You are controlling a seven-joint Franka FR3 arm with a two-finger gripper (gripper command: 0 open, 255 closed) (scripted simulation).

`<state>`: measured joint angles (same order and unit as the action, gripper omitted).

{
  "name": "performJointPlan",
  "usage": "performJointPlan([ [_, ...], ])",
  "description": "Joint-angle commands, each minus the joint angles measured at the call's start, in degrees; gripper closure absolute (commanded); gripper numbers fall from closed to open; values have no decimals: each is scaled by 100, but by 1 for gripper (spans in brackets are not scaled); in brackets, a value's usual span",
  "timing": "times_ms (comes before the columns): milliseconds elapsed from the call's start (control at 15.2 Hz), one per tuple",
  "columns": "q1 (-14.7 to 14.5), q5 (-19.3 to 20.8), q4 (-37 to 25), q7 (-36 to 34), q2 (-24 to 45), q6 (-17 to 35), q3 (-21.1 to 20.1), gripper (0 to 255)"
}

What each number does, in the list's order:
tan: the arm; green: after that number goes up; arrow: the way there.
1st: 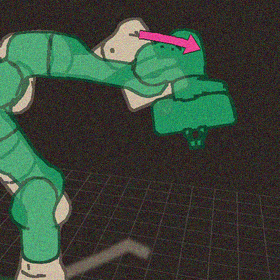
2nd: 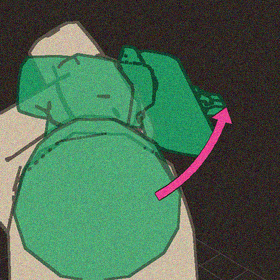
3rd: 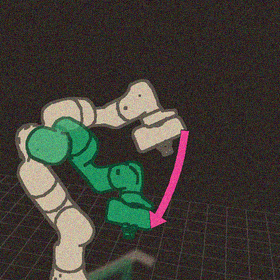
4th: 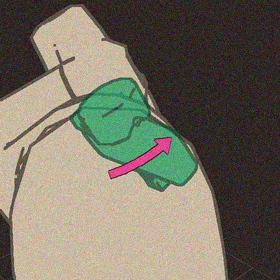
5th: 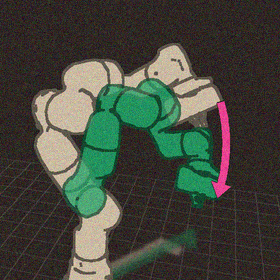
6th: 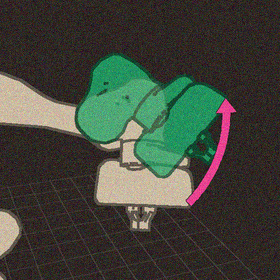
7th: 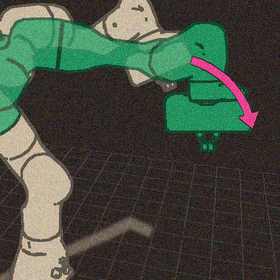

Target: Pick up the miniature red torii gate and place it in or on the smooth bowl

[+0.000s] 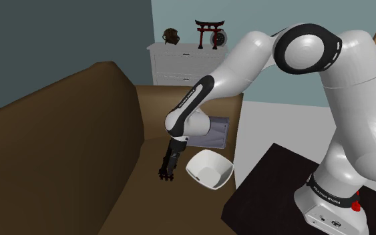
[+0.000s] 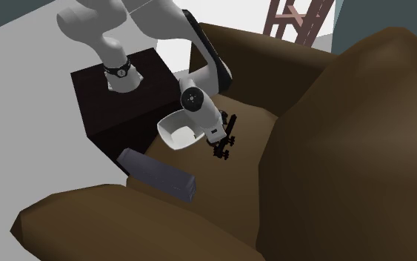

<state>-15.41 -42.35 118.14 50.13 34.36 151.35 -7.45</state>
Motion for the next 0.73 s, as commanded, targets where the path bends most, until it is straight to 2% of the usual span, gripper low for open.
performJointPlan([
  [0,-7,-8,-11,1,22,18,-8,0],
  [330,-6,-8,-11,1,22,18,-7,0],
  [396,-6,-8,-11,1,22,18,-7,255],
  [660,-6,-8,-11,1,22,18,-8,255],
])
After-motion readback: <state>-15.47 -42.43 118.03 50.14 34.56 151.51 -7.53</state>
